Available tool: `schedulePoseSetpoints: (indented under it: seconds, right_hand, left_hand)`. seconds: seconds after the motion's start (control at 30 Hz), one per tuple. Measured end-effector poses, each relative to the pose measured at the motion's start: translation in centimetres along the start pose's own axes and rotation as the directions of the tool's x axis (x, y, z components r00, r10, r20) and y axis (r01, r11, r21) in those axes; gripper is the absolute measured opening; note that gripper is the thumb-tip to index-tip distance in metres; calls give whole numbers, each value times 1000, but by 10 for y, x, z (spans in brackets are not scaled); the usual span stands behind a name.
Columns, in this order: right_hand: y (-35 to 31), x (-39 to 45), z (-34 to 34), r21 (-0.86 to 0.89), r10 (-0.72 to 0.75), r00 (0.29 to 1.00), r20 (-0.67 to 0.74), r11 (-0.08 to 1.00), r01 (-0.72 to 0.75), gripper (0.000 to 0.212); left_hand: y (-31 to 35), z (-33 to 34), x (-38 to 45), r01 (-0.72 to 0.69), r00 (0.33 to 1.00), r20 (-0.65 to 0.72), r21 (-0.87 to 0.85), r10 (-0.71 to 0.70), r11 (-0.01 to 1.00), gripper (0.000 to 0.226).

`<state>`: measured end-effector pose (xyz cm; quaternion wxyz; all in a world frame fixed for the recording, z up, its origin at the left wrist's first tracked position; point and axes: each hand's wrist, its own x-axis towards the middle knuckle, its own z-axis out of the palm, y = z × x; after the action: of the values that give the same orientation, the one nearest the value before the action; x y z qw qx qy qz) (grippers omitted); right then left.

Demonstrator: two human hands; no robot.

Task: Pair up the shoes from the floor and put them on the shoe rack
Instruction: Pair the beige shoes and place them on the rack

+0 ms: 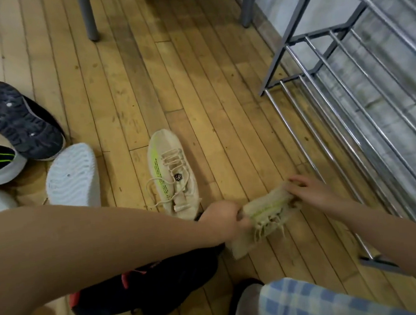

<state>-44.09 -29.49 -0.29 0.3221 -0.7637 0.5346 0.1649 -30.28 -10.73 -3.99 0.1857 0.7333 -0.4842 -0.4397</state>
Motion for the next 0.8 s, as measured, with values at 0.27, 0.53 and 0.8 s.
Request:
schedulePoseSetpoints:
  seconds: [0.27,0.53,0.8]
  right_hand:
    - [-51,22,-18,129,-146,989,-31,980,149,32]
    - [-107,8,-20,241,-319,945,66,925,295,41]
    - [-177,-5,33,307,-339,939,60,901,306,35]
  left_hand:
    - [-1,-108,18,54,995,-67,-231,-72,972,38]
    - [-45,-188,0,-8,938,-307,-484,-161,875,24]
    - [-102,-231,-27,-166,582,-554,-798,-595,580,17]
